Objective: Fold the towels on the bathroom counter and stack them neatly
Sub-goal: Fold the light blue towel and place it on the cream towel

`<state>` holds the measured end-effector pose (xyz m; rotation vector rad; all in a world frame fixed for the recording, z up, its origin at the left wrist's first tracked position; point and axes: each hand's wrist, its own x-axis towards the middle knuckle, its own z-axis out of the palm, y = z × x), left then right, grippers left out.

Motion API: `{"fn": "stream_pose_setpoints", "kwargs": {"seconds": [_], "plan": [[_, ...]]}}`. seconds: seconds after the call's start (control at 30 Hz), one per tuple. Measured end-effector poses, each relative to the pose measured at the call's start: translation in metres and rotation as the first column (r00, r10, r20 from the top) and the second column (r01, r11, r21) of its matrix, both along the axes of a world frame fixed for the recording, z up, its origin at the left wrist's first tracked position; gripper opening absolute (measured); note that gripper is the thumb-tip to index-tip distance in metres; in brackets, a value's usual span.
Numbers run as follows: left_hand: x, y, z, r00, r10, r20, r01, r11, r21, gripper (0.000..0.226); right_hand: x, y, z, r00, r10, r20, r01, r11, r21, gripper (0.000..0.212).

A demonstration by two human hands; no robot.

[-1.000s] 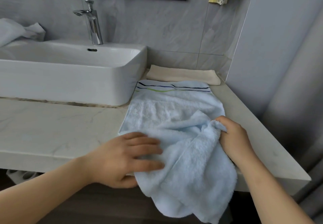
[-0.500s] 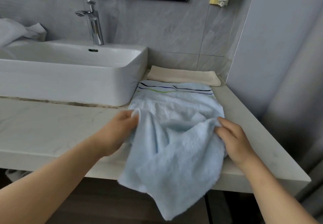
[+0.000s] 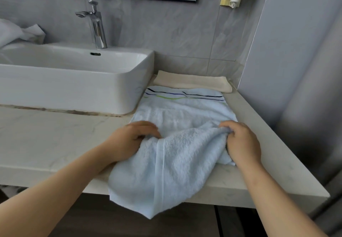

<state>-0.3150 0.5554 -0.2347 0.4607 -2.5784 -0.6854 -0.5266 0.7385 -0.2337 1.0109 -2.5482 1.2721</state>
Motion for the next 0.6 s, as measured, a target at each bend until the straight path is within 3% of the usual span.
{"fn": "stream_pose_setpoints", "kwargs": {"seconds": [0.03, 0.1, 0.17, 0.23, 0.27, 0.3, 0.37, 0.43, 0.5, 0.6], "plan": [[0.002, 0.0, 0.003, 0.999, -0.043, -0.013, 0.044, 0.99, 0.136, 0.065, -0.001, 0.0, -0.001, 1.0, 0.011, -0.007, -0.011, 1.0, 0.011, 0.038], [0.006, 0.002, 0.009, 0.994, -0.108, 0.001, 0.102, 0.939, 0.329, 0.041, -0.003, -0.001, -0.005, 0.999, 0.024, -0.031, -0.025, 1.0, -0.011, 0.03], [0.009, 0.001, 0.011, 0.98, -0.194, 0.055, 0.167, 0.934, 0.316, 0.036, 0.001, -0.001, -0.004, 0.973, -0.021, -0.231, -0.003, 0.995, -0.101, 0.029], [0.011, 0.0, 0.006, 0.975, -0.203, 0.093, 0.179, 0.96, 0.217, 0.04, 0.009, 0.0, -0.001, 0.866, 0.034, -0.499, -0.138, 0.975, -0.172, 0.034], [0.011, 0.0, 0.005, 0.98, -0.186, 0.074, 0.17, 0.969, 0.177, 0.038, 0.012, -0.001, -0.001, 0.792, 0.151, -0.591, -0.276, 0.953, -0.126, 0.034], [0.012, 0.001, 0.005, 0.985, -0.168, 0.039, 0.161, 0.978, 0.131, 0.034, 0.017, -0.001, -0.001, 0.724, 0.309, -0.616, -0.407, 0.913, -0.02, 0.035], [0.015, 0.003, 0.005, 0.989, -0.146, -0.039, 0.143, 0.987, -0.069, 0.028, 0.023, -0.004, -0.004, 0.652, 0.549, -0.523, -0.526, 0.824, 0.209, 0.041], [0.017, 0.007, 0.003, 0.985, -0.138, -0.107, 0.092, 0.93, -0.356, 0.027, 0.021, -0.007, -0.01, 0.69, 0.581, -0.433, -0.515, 0.813, 0.271, 0.044], [0.018, 0.012, -0.001, 0.977, -0.191, -0.094, 0.108, 0.824, -0.557, 0.027, 0.02, -0.008, -0.012, 0.749, 0.522, -0.409, -0.485, 0.852, 0.199, 0.041], [0.021, 0.015, -0.002, 0.955, -0.292, 0.05, 0.269, 0.785, -0.557, 0.027, 0.021, -0.009, -0.009, 0.798, 0.487, -0.355, -0.458, 0.873, 0.168, 0.032]]}}
